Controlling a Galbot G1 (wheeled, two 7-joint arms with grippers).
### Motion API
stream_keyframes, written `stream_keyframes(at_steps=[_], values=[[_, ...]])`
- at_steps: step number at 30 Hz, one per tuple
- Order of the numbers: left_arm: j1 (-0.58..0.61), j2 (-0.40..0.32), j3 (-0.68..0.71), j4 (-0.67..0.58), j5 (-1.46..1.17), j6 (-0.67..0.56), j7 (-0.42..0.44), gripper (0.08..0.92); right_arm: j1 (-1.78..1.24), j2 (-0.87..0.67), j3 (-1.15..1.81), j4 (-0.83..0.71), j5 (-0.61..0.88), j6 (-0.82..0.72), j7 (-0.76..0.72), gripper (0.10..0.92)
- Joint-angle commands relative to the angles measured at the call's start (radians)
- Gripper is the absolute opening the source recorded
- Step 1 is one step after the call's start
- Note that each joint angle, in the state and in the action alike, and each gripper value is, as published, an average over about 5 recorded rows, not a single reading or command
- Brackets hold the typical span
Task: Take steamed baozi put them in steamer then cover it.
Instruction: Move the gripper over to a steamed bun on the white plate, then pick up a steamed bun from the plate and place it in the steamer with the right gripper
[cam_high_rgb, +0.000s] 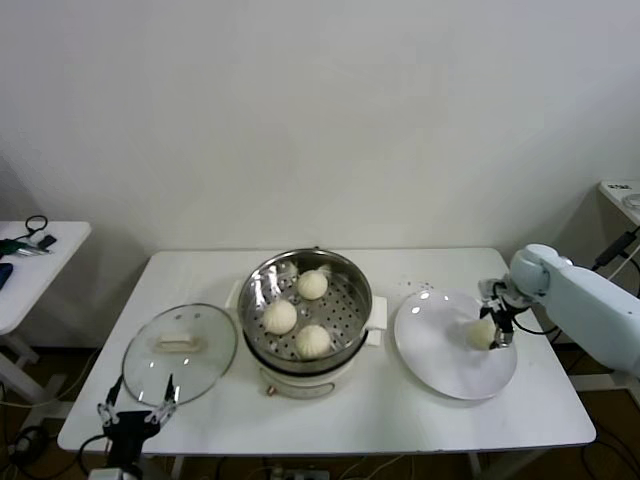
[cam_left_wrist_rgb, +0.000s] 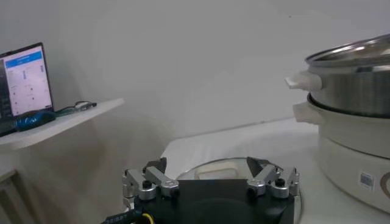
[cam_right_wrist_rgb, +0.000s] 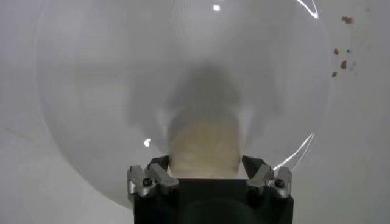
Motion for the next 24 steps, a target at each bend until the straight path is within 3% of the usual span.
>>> stream_keyframes(at_steps=[1, 11, 24], values=[[-0.001, -0.002, 0.002, -0.005, 0.003, 0.003, -0.001, 0.823, 0.007, 0.012, -0.017, -0.009, 0.011, 0.003, -0.002, 0.727], [0.008, -0.004, 0.004, -0.010, 0.001, 0.000, -0.002, 0.823, 0.114, -0.012, -0.109, 0.030, 0.118, -0.012, 0.008, 0.692], [0.007, -0.005, 0.038, -0.022, -0.006, 0.004, -0.002, 0.823, 0.661, 0.056, -0.554, 0.198, 0.617, -0.144, 0.055, 0.696]])
